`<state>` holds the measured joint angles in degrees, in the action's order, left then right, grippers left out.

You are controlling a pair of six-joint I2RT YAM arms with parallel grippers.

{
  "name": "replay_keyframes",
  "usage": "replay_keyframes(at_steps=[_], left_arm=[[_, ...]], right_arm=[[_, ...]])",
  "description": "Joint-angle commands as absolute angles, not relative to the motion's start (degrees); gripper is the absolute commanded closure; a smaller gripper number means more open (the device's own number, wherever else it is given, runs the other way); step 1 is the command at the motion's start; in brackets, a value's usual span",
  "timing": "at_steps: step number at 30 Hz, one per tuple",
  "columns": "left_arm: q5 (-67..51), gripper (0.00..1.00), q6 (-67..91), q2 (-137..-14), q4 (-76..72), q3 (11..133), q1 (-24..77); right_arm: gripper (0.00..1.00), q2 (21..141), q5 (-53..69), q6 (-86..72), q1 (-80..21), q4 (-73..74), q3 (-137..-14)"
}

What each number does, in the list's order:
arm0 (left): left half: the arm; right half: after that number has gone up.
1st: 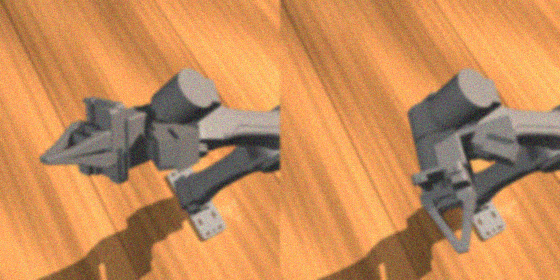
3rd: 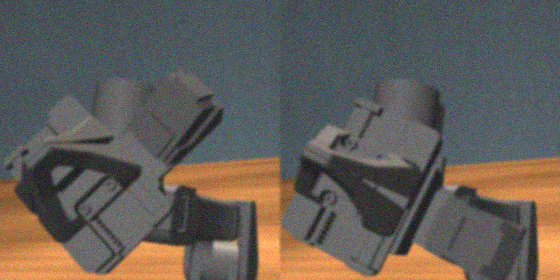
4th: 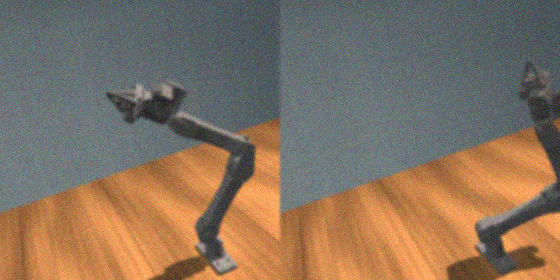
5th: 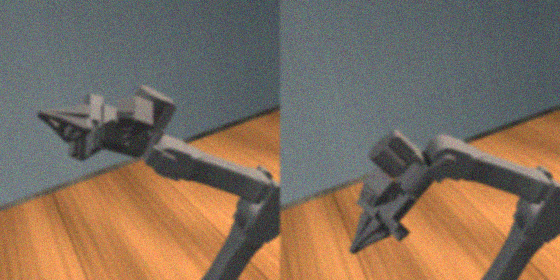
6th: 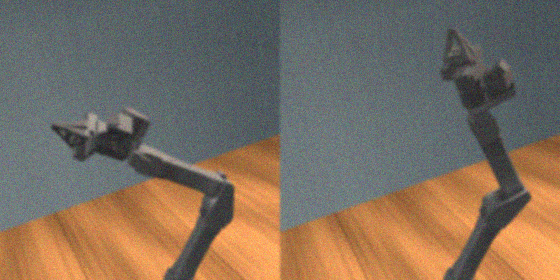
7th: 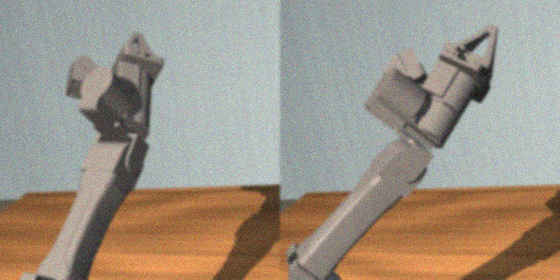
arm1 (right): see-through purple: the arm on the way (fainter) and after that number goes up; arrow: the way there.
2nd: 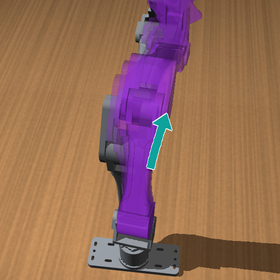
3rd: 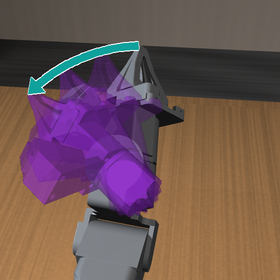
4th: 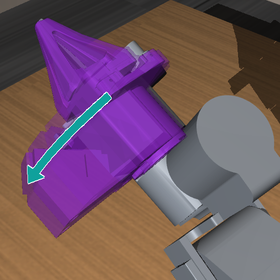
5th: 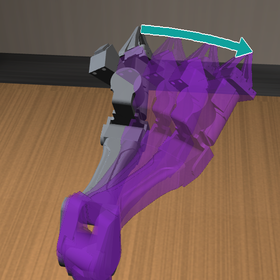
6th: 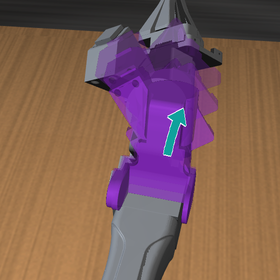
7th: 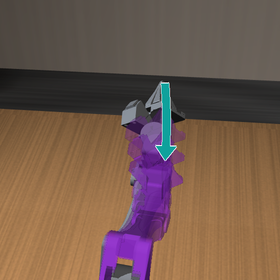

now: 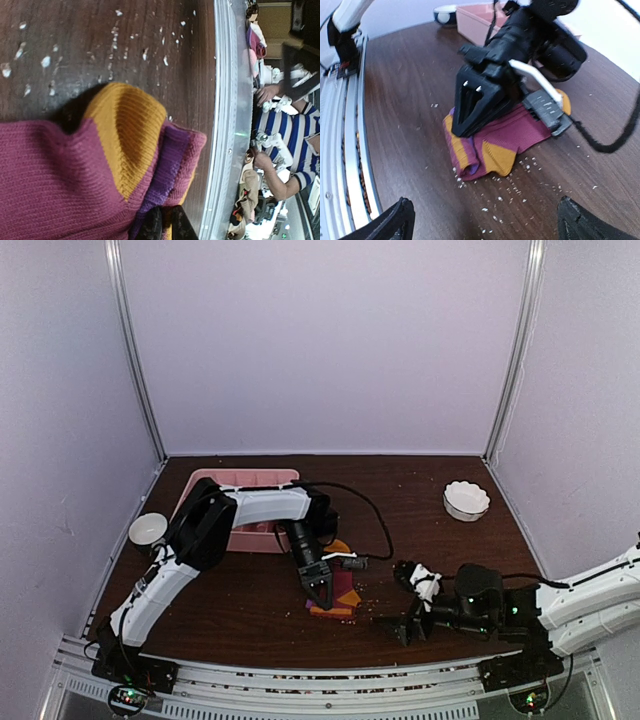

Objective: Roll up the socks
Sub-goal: Roll the sock.

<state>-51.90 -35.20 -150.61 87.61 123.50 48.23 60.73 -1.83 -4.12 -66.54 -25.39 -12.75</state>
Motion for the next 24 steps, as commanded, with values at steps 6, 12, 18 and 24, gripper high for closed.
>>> replay_keyframes(at_steps=[6, 12, 18, 24], left_arm=[[-46.29, 0.89, -32.37, -154.61, 84.63, 124.63, 47.55], [-38.32, 0.89, -29.08, -150.88, 77.06, 122.09, 48.0], [-38.06, 0.88, -29.3, -150.73, 76.64, 121.82, 48.16], [-37.33, 0.88, -30.46, -150.62, 76.99, 121.94, 48.77]], right_arm=[[0.21, 78.68, -5.01, 11.78, -73.56, -20.4, -25.06], [0.39, 92.61, -0.74, 20.37, -72.36, -16.13, -36.19], [0.48, 97.1, 0.9, 22.66, -70.38, -14.74, -38.94], [0.55, 99.19, 1.81, 22.59, -68.35, -14.86, -39.92]])
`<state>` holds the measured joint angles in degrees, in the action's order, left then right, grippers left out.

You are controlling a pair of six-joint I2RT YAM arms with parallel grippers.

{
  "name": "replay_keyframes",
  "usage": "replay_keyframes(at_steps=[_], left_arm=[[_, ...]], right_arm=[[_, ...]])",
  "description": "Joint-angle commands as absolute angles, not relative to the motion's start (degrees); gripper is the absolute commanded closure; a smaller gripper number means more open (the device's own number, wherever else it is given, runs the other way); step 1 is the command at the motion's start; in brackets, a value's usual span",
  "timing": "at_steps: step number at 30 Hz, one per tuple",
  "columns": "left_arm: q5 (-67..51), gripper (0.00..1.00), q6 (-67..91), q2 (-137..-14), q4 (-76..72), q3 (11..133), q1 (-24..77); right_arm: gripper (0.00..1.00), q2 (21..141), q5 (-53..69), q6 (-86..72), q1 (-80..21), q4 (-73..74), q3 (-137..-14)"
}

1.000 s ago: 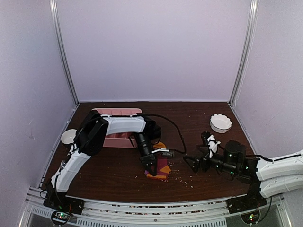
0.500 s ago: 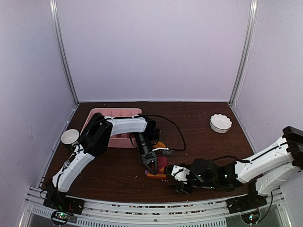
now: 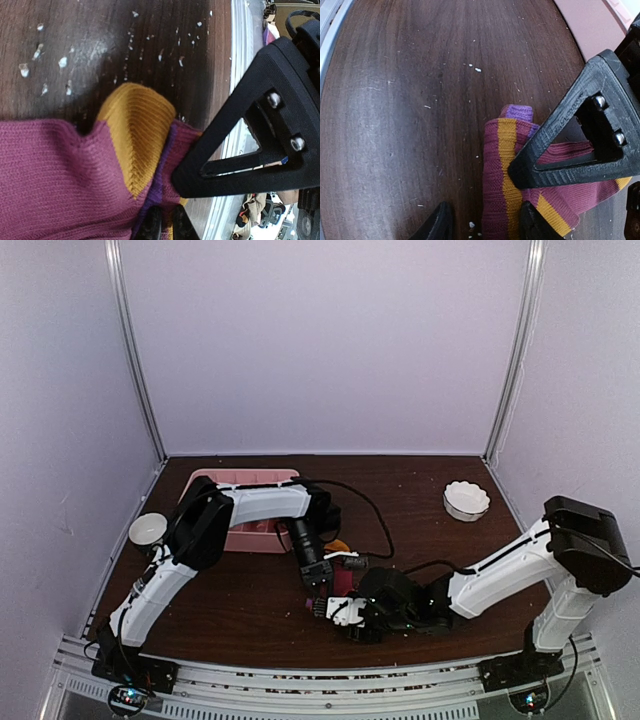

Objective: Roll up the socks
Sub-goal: Roll the sock.

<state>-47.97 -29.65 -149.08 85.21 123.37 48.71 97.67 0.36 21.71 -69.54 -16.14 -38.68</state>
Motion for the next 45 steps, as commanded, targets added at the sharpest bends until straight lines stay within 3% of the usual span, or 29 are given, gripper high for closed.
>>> replay_keyframes(at_steps=[1, 8, 16, 20, 22, 24, 25, 26, 30, 34, 39, 41, 43, 45], left_arm=[[-37.35, 0.88, -30.49, -150.64, 77.03, 122.0, 48.87], [-36.8, 0.87, -32.03, -150.16, 77.89, 121.85, 48.88], [-36.9, 0.77, -34.04, -138.68, 70.09, 116.72, 47.91], [-35.52, 0.61, -32.06, -127.26, 57.62, 106.9, 47.82], [-33.79, 0.48, -30.44, -120.7, 48.6, 97.6, 47.87], [-31.88, 0.29, -29.98, -115.56, 41.28, 91.21, 47.81], [-30.99, 0.06, -30.1, -113.94, 39.61, 89.27, 47.83], [-30.23, 0.02, -30.26, -112.87, 38.5, 88.14, 47.82], [-28.84, 0.03, -32.61, -110.29, 36.49, 85.2, 47.9], [-24.98, 0.16, -33.9, -108.49, 36.06, 84.44, 47.86], [-18.48, 0.2, -33.23, -104.74, 34.87, 84.13, 47.86], [-16.02, 0.18, -32.32, -103.89, 34.48, 84.36, 47.86], [-13.43, 0.03, -32.14, -103.8, 34.29, 84.42, 47.9], [-8.72, 0.02, -32.83, -103.67, 33.56, 83.62, 48.55]], right_arm=[[0.56, 99.42, 1.92, 22.48, -68.02, -14.78, -40.1], [0.68, 101.29, 4.39, 20.7, -66.16, -13.71, -40.25], [0.97, 104.12, 10.52, 13.3, -62.45, -10.13, -41.1], [1.0, 105.29, 15.5, 8.4, -60.27, -10.34, -40.25], [1.0, 105.31, 17.66, 6.23, -59.67, -11.47, -39.14], [1.0, 105.76, 19.43, 4.05, -59.03, -12.73, -38.11], [1.0, 106.09, 20.39, 3.01, -58.74, -13.24, -37.68], [1.0, 106.41, 21.21, 1.66, -58.48, -13.94, -37.12], [1.0, 107.77, 23.89, -3.41, -56.68, -17.17, -35.0], [1.0, 108.67, 24.6, -8.13, -55.04, -19.23, -32.84], [1.0, 109.62, 23.34, -13.34, -53.89, -20.42, -30.57], [1.0, 110.77, 23.73, -14.16, -53.65, -19.58, -30.6], [1.0, 111.67, 23.75, -14.25, -53.62, -18.38, -30.98], [1.0, 112.16, 22.85, -14.17, -53.53, -16.8, -31.18]])
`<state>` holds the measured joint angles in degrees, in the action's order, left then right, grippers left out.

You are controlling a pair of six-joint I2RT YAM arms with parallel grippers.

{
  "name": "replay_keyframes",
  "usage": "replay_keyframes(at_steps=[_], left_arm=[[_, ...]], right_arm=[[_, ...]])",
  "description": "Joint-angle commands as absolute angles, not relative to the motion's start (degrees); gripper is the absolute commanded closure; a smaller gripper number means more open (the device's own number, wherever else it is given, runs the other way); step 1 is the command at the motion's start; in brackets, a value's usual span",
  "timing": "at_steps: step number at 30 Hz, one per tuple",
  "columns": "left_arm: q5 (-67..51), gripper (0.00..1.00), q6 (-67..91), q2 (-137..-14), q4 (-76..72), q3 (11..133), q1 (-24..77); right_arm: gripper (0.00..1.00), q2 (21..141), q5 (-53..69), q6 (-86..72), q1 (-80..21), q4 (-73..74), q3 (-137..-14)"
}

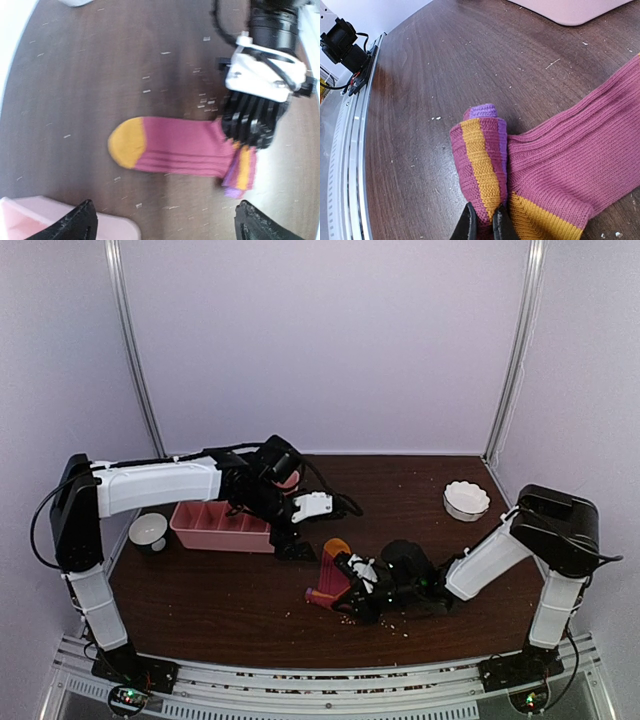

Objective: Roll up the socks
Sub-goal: Roll the sock.

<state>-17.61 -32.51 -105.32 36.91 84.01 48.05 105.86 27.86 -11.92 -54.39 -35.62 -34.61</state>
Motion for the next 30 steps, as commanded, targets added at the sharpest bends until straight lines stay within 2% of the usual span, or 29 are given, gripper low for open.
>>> replay_keyframes(at_steps=[1, 5, 7, 8, 11, 14, 16, 20, 27, 30], left_arm=[[-6.98, 0.02, -33.37, -103.45, 33.34, 83.24, 49.0], [-2.24, 0.02, -33.19, -100.45, 30.89, 81.81, 49.8], [1.46, 0.02, -25.58, -101.04, 28.14, 81.85, 48.46], [0.5, 0.02, -24.09, -102.72, 29.8, 83.42, 47.56], [-14.27, 0.02, -27.34, -107.14, 40.0, 88.81, 45.31], [-12.13, 0.04, -34.11, -104.79, 34.72, 81.29, 50.53], [-15.11, 0.14, -36.24, -103.77, 32.8, 77.46, 52.29], [-21.53, 0.42, -36.87, -106.35, 32.67, 76.38, 52.91], [-25.55, 0.54, -35.27, -114.47, 34.57, 81.36, 53.61], [-26.42, 0.64, -34.66, -116.46, 34.89, 82.25, 53.7]], right_arm=[[1.0, 112.31, 22.29, -14.21, -53.58, -16.11, -31.33], [1.0, 113.18, 22.51, -14.66, -52.94, -15.6, -31.32], [1.0, 113.37, 22.99, -14.83, -52.96, -16.25, -31.03], [1.0, 113.38, 23.45, -14.93, -52.92, -16.52, -30.95], [1.0, 113.61, 24.58, -15.74, -52.69, -17.27, -30.79], [1.0, 114.35, 27.2, -18.57, -51.6, -19.41, -30.32], [1.0, 115.3, 30.29, -20.48, -50.42, -21.19, -29.89], [1.0, 117.75, 34.75, -23.4, -48.69, -24.8, -28.59], [1.0, 117.8, 35.42, -23.22, -48.27, -24.98, -27.78], [1.0, 117.69, 35.72, -23.29, -48.16, -24.88, -27.9]])
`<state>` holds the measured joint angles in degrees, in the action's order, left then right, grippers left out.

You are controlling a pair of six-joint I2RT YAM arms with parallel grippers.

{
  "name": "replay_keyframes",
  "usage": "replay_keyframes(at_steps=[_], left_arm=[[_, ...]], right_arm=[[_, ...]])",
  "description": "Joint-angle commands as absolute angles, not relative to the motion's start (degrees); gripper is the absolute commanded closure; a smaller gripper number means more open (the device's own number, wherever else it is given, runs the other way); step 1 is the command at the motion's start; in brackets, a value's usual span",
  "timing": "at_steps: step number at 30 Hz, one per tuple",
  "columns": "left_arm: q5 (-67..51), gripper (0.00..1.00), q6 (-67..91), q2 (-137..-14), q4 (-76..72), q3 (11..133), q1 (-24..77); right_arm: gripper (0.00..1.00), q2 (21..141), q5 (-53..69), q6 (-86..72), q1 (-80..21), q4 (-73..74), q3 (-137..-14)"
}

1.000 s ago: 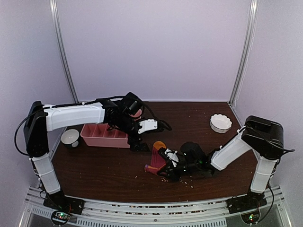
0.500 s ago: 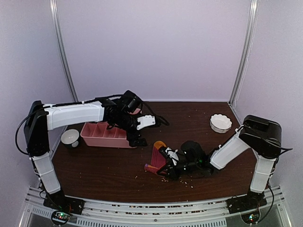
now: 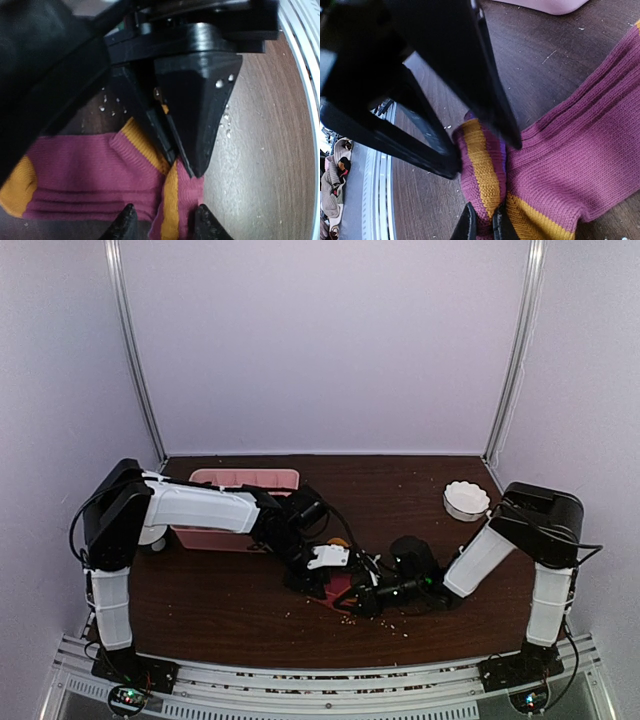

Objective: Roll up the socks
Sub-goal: Roll the sock.

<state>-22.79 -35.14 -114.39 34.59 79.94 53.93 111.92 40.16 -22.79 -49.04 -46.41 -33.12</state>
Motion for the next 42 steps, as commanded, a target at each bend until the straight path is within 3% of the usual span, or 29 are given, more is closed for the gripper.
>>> replay_keyframes(at_steps=[1, 5, 13, 18, 20, 34, 35, 36, 42], left_arm=[[-26.45, 0.68, -34.49, -117.07, 35.03, 82.45, 53.78], [-25.78, 0.84, -33.98, -119.66, 35.97, 83.12, 53.79], [-28.16, 0.99, -31.22, -123.68, 41.33, 86.51, 52.46], [-35.61, 1.0, -30.38, -129.61, 52.83, 93.55, 50.3], [-35.32, 1.0, -30.6, -131.22, 55.66, 94.94, 50.1], [-33.65, 1.0, -29.89, -135.18, 62.23, 99.17, 49.57], [-34.11, 1.0, -30.04, -135.61, 63.59, 99.94, 49.57], [-34.92, 1.0, -29.98, -135.9, 65.23, 100.69, 49.57], [-36.17, 1.0, -28.28, -135.87, 67.06, 102.82, 49.82]], right_arm=[[1.0, 117.62, 35.81, -23.29, -48.01, -24.9, -27.96], [1.0, 117.53, 36.21, -23.37, -47.91, -25.42, -27.98], [0.96, 113.67, 37.39, -23.23, -47.93, -33.56, -25.18], [0.88, 107.7, 36.28, -23.1, -48.46, -43.94, -19.95], [0.82, 105.73, 35.44, -22.48, -48.64, -45.96, -18.72], [0.66, 93.99, 28.29, -20.71, -50.3, -50.61, -12.91], [0.17, 91.3, 26.5, -19.65, -50.78, -49.63, -12.38], [0.02, 88.94, 24.26, -18.12, -51.45, -47.55, -11.97], [0.0, 72.44, 0.94, -11.23, -56.23, -29.01, -12.93]])
